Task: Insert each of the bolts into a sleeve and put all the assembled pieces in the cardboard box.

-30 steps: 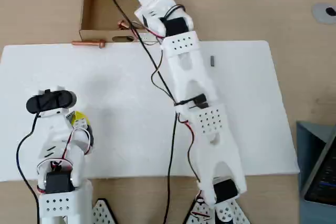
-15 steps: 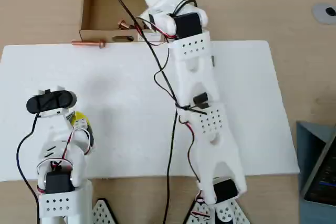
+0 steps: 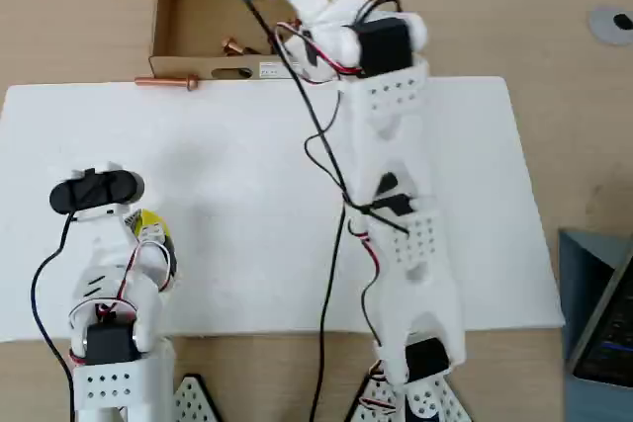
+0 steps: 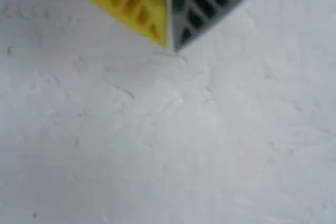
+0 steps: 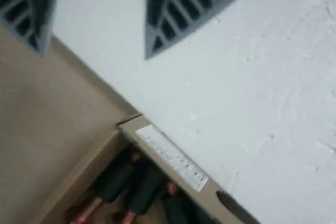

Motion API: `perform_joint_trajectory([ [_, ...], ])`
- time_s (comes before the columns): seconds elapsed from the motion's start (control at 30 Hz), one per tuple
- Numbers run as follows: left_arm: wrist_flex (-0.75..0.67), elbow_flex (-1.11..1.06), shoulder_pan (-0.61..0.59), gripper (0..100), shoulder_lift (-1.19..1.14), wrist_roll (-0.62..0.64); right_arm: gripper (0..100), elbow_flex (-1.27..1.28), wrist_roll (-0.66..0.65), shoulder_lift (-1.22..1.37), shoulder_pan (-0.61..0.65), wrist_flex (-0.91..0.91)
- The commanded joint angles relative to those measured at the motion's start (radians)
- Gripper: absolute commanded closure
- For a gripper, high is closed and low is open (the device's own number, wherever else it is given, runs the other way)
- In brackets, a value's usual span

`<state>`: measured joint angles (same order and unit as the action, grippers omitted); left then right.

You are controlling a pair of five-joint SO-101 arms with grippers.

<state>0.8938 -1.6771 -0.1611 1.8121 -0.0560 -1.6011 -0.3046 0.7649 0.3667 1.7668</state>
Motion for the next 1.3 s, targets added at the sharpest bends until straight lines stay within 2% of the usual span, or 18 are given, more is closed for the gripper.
perform_joint_trajectory([
  [0.0,0.003,-0.017,-0.011,100,0.01,-0.002,85.7,0.09,-0.005,-0.151,-0.035,0.021],
  [0.4,0.003,-0.017,-0.011,100,0.01,-0.002,85.7,0.883,-0.023,-0.688,-0.147,0.02],
  [0.6,0.003,-0.017,-0.012,100,0.01,-0.002,85.7,1.26,-0.216,-0.857,-0.216,0.015],
  [0.8,0.003,-0.017,-0.012,100,0.01,-0.002,85.7,1.465,-0.56,-0.905,-0.312,0.015],
  [0.93,0.003,-0.017,-0.012,100,0.01,-0.002,85.6,1.572,-0.727,-0.905,-0.341,0.009],
  [1.07,0.003,-0.017,-0.012,100,0.01,-0.002,85.4,1.666,-0.853,-0.905,-0.346,-0.057],
  [1.27,0.003,-0.017,-0.012,100,0.01,-0.002,83.6,1.785,-0.974,-0.903,-0.343,-0.173],
])
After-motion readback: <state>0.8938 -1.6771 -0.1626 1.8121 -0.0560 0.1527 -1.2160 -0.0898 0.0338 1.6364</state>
